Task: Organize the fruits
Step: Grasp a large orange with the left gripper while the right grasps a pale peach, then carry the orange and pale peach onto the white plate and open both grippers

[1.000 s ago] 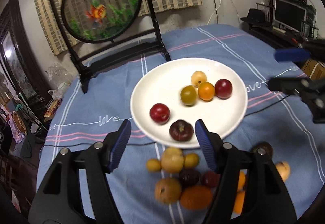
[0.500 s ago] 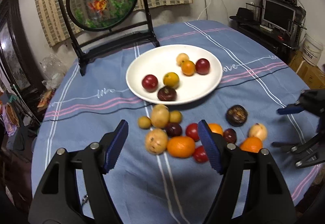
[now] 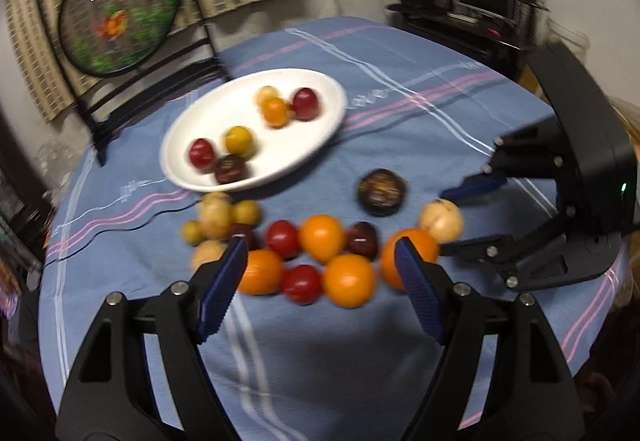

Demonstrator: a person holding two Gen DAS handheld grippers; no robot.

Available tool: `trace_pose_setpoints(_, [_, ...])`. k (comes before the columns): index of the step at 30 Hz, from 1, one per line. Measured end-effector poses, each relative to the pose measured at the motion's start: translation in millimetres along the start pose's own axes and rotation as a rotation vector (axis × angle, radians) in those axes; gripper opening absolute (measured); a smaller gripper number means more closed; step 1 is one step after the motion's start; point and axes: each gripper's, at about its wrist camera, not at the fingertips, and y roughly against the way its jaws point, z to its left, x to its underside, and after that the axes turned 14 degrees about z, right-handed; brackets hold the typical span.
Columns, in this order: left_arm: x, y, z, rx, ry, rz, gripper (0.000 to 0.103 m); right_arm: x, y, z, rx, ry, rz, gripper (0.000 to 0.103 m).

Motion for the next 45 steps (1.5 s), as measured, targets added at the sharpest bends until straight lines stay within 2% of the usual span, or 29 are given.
trace_pose_setpoints(6, [-3, -9, -36, 0.001, -0.119, 0.0, 0.077, 24, 22, -22, 0.017, -0.08, -0.016, 0.042])
trace_pose_setpoints(13, [-11, -35, -56, 0.014, -0.158, 0.053, 0.076, 41, 22, -31, 0.02, -0.119, -0.005, 0.042])
trace_pose_setpoints(15, [-11, -43, -57, 0.024, -0.155, 0.079, 0.058, 43, 19, -31, 0.018, -0.123, -0.003, 0.042])
trace_pose_setpoints(16, [-11, -46, -57, 0.034, -0.155, 0.094, 0.044, 43, 18, -31, 0.014, -0.125, -0.002, 0.042])
trace_pose_setpoints(21, [-5, -43, -61, 0.029, -0.176, 0.081, 0.043, 45, 17, -32, 0.007, -0.135, -0.012, 0.042])
trace_pose_setpoints(26, [-3, -37, -55, 0.04, -0.137, 0.068, 0.042, 46, 21, -27, -0.005, -0.148, -0.034, 0.042])
trace_pose_setpoints(32, [-1, -18, -32, 0.058, -0.038, 0.029, 0.042, 42, 32, -19, -0.022, -0.16, -0.064, 0.042])
trace_pose_setpoints(35, [1, -10, -14, 0.043, 0.022, 0.012, 0.042, 37, 34, -17, -0.046, -0.18, -0.074, 0.042])
trace_pose_setpoints(38, [3, -4, 4, -0.004, 0.075, -0.002, 0.042, 30, 37, -14, -0.063, -0.199, -0.096, 0.042])
trace_pose_setpoints(45, [-11, 4, 53, -0.07, 0.227, -0.034, 0.042, -13, 51, -11, -0.054, -0.208, -0.179, 0.042])
